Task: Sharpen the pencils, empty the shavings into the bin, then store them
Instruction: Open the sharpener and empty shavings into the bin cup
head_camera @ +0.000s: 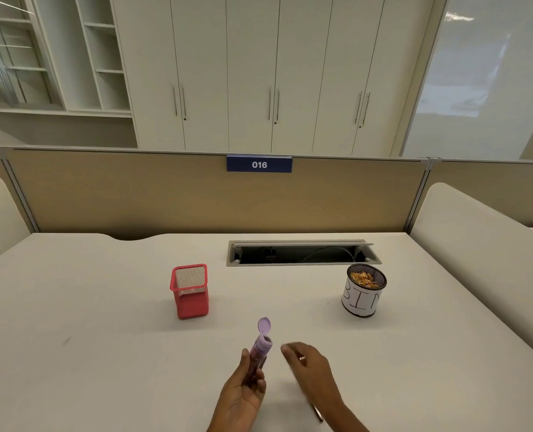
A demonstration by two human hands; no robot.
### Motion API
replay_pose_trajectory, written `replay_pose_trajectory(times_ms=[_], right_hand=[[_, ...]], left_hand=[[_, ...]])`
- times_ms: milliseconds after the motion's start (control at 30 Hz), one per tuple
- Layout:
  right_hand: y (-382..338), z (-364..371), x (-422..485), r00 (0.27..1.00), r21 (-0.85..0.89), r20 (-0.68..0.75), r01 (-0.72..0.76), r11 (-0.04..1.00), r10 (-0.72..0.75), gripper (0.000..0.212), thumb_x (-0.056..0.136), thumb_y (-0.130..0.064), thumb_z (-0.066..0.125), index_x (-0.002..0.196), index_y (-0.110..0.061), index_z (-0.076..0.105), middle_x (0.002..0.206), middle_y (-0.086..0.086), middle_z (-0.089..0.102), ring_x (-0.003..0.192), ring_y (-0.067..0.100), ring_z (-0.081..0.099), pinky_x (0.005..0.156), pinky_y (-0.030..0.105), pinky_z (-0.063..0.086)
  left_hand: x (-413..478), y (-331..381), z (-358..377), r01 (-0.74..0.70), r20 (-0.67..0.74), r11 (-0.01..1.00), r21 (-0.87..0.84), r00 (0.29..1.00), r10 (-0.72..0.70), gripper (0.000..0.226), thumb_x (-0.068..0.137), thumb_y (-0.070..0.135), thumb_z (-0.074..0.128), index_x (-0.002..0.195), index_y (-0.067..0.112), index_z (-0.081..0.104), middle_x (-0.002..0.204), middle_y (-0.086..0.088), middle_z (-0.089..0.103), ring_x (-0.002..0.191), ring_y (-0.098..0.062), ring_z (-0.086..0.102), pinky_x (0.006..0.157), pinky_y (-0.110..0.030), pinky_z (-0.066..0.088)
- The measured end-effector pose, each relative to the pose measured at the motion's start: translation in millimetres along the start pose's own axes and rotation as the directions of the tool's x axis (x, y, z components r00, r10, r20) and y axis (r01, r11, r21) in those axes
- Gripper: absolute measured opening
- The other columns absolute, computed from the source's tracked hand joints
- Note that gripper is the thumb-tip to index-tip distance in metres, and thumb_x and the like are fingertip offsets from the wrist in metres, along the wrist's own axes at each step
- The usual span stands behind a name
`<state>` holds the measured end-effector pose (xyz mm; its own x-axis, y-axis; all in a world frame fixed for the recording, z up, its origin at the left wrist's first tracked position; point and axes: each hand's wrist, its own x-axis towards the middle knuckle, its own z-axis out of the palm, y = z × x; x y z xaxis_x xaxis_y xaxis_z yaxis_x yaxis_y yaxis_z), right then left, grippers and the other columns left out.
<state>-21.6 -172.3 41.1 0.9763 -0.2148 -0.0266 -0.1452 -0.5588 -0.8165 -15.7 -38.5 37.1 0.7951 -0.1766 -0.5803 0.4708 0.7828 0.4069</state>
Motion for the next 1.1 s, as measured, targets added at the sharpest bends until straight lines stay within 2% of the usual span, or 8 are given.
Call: replay_pose_trajectory(times_ms=[67,133,300,467,600,700,833,1100], right_hand=[[-14.0,-6.0,-1.5,0.993,0.306,0.115,-0.044,0.951,0.009,0.028,0.092,-0.031,0.055,0.117,-0.019,0.06,0.11,-0.001,0.062,0.097,0.014,0.06,0.073,0.014,0.048],[-24.1,-9.5,-3.2,0.97,0.443,0.238,-0.071,0.894,-0.04,0.038,0.09,-0.03,0.059,0.126,-0.024,0.05,0.119,-0.004,0.058,0.108,0.011,0.059,0.074,0.014,0.051],[-30.2,-8.7,-3.6,0.965,0.551,0.25,-0.07,0.832,-0.084,0.059,0.083,-0.006,0.068,0.128,-0.026,0.036,0.121,0.001,0.058,0.107,0.014,0.062,0.081,0.019,0.052],[-28.8,-6.8,-3.4,0.985,0.642,0.155,-0.04,0.766,-0.078,0.05,0.08,0.008,0.063,0.118,-0.023,0.053,0.098,0.003,0.068,0.081,0.008,0.069,0.071,0.016,0.053],[-33.9,-9.4,-9.2,0.991,0.555,0.036,0.085,0.827,-0.126,0.035,0.08,0.008,0.062,0.098,-0.022,0.061,0.095,0.008,0.069,0.072,0.007,0.067,0.069,0.017,0.052],[-36.1,-8.4,-15.8,0.98,0.418,-0.036,0.193,0.888,-0.197,0.033,0.084,0.002,0.059,0.089,-0.03,0.061,0.086,-0.001,0.069,0.059,0.001,0.063,0.058,0.012,0.049],[-33.3,-10.2,-19.3,0.951,0.248,-0.095,0.308,0.919,-0.293,0.033,0.088,-0.006,0.056,0.094,-0.038,0.056,0.081,-0.011,0.066,0.059,0.001,0.059,0.058,0.009,0.046],[-29.3,-16.4,-12.4,0.951,0.067,-0.044,0.31,0.949,-0.307,0.019,0.09,-0.012,0.052,0.106,-0.021,0.058,0.076,-0.019,0.059,0.066,-0.006,0.057,0.063,0.005,0.044]], left_hand=[[-0.7,-2.0,2.1,0.033,0.006,0.999,-0.022,0.999,-0.033,0.026,0.092,0.021,0.05,0.084,-0.001,0.06,0.056,-0.013,0.068,0.03,-0.01,0.052,0.034,-0.013,0.043],[-1.4,-4.8,4.3,0.061,0.02,0.996,-0.058,0.998,-0.06,0.026,0.092,0.021,0.049,0.084,-0.001,0.059,0.052,-0.014,0.068,0.03,-0.011,0.052,0.034,-0.014,0.045],[-1.7,-11.1,10.0,0.096,0.05,0.989,-0.11,0.995,-0.091,0.03,0.093,0.021,0.049,0.077,-0.001,0.061,0.049,-0.012,0.066,0.03,-0.012,0.053,0.034,-0.015,0.046],[-1.8,-15.8,14.4,0.113,0.104,0.986,-0.126,0.99,-0.1,0.051,0.092,0.02,0.049,0.051,-0.002,0.071,0.05,-0.011,0.066,0.031,-0.013,0.055,0.035,-0.015,0.046],[-6.1,-17.6,18.7,0.116,0.1,0.983,-0.139,0.99,-0.103,0.042,0.092,0.02,0.049,0.062,-0.002,0.069,0.049,-0.01,0.065,0.032,-0.013,0.055,0.035,-0.015,0.047],[-11.0,-22.5,25.0,0.133,0.113,0.978,-0.163,0.987,-0.115,0.029,0.094,0.02,0.047,0.079,-0.001,0.06,0.048,-0.01,0.065,0.035,-0.014,0.059,0.038,-0.017,0.049],[-18.4,-26.4,31.0,0.166,0.202,0.968,-0.19,0.971,-0.126,0.028,0.094,0.019,0.045,0.088,-0.003,0.06,0.065,-0.016,0.072,0.057,-0.023,0.071,0.056,-0.031,0.057],[-22.1,-28.2,37.7,0.181,0.188,0.965,-0.19,0.971,-0.145,0.025,0.094,0.017,0.046,0.091,-0.005,0.06,0.068,-0.019,0.072,0.059,-0.025,0.072,0.056,-0.035,0.058]])
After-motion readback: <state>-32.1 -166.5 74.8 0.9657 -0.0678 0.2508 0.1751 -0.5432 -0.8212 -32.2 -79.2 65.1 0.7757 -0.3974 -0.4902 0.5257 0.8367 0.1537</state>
